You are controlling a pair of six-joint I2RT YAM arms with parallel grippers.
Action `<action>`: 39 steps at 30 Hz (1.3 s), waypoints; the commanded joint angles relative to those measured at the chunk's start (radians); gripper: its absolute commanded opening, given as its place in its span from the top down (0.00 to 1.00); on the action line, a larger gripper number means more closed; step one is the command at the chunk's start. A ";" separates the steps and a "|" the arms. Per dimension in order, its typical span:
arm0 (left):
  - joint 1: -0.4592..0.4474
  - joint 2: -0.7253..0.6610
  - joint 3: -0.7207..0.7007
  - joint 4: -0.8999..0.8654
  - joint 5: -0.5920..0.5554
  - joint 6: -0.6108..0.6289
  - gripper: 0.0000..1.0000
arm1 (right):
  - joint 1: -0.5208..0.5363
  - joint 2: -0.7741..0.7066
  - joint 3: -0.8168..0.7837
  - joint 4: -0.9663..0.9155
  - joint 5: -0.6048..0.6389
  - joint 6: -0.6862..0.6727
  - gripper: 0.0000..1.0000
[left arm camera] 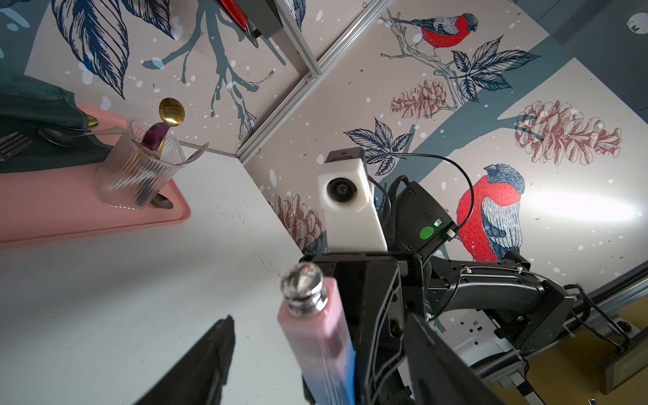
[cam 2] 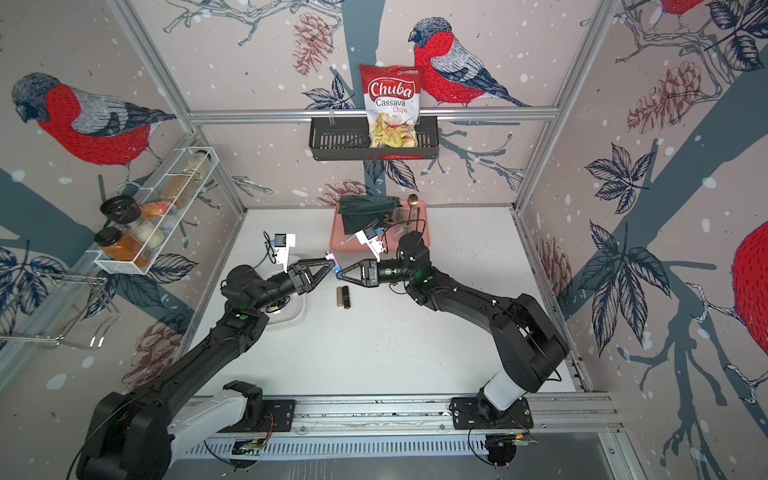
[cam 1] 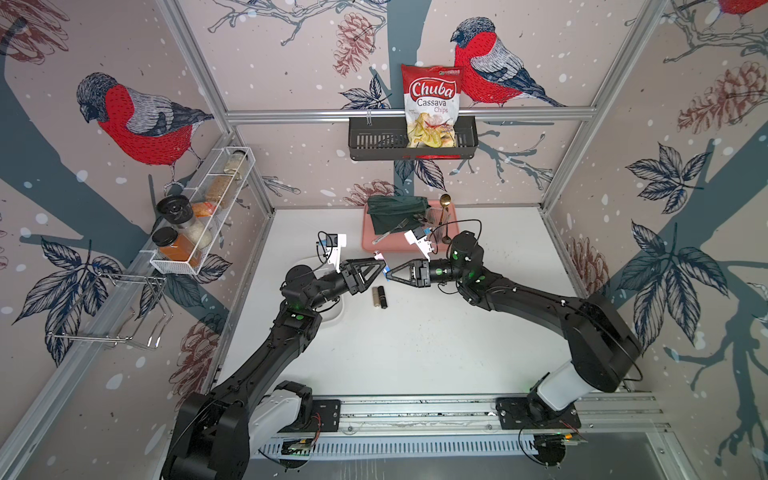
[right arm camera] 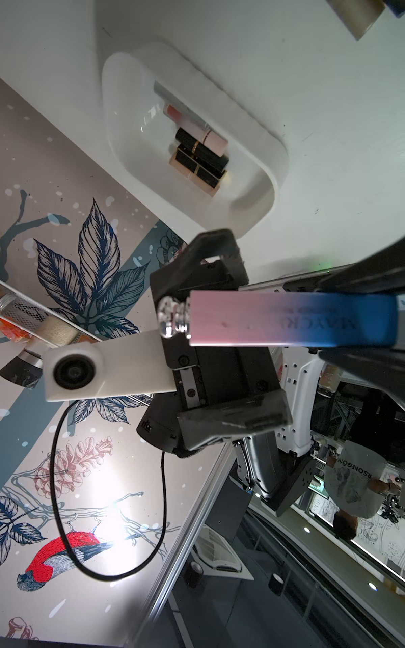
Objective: Put the lipstick into the storage box
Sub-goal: Pick up the lipstick at the center of the board, then place the lipstick in the storage box.
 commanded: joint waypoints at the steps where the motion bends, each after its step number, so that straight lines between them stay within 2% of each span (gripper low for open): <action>1: -0.014 0.018 0.019 0.062 -0.012 0.006 0.37 | 0.003 0.001 0.010 0.050 -0.023 0.009 0.74; 2: -0.016 0.023 0.022 0.063 -0.011 0.005 0.46 | 0.003 0.001 0.008 0.049 -0.023 0.008 0.74; 4: -0.019 0.030 0.023 0.064 -0.005 0.003 0.57 | 0.000 -0.004 0.004 0.047 -0.020 0.006 0.74; 9: -0.021 0.033 0.017 0.062 0.011 -0.001 0.63 | -0.005 -0.011 0.003 0.040 -0.017 0.000 0.74; 13: -0.021 0.036 0.017 0.064 0.032 -0.011 0.90 | -0.005 -0.010 0.008 0.039 -0.013 0.001 0.70; 15: -0.021 0.036 0.019 0.056 0.037 -0.008 0.97 | -0.009 -0.012 0.009 0.039 -0.013 0.002 0.64; 18: -0.020 0.026 0.026 0.001 0.033 0.020 0.99 | -0.026 -0.032 0.007 0.038 -0.007 -0.003 0.50; 21: -0.016 0.005 0.056 -0.128 0.012 0.090 0.99 | -0.067 -0.072 -0.007 0.020 0.005 -0.011 0.45; 24: 0.014 -0.028 0.127 -0.383 -0.055 0.206 0.99 | -0.119 -0.126 -0.023 -0.050 0.032 -0.057 0.41; 27: 0.081 -0.061 0.229 -0.704 -0.154 0.369 0.98 | -0.149 -0.173 -0.016 -0.214 0.082 -0.167 0.40; 30: 0.178 -0.065 0.331 -1.013 -0.307 0.522 0.99 | -0.143 -0.196 0.004 -0.420 0.169 -0.310 0.39; 33: 0.229 -0.018 0.432 -1.248 -0.562 0.648 0.98 | -0.127 -0.191 0.005 -0.504 0.231 -0.369 0.39; 36: 0.244 0.060 0.500 -1.352 -0.728 0.704 0.98 | -0.091 -0.166 0.020 -0.562 0.283 -0.412 0.39; 39: 0.247 0.118 0.511 -1.355 -0.792 0.714 0.97 | -0.017 -0.129 0.070 -0.659 0.384 -0.488 0.39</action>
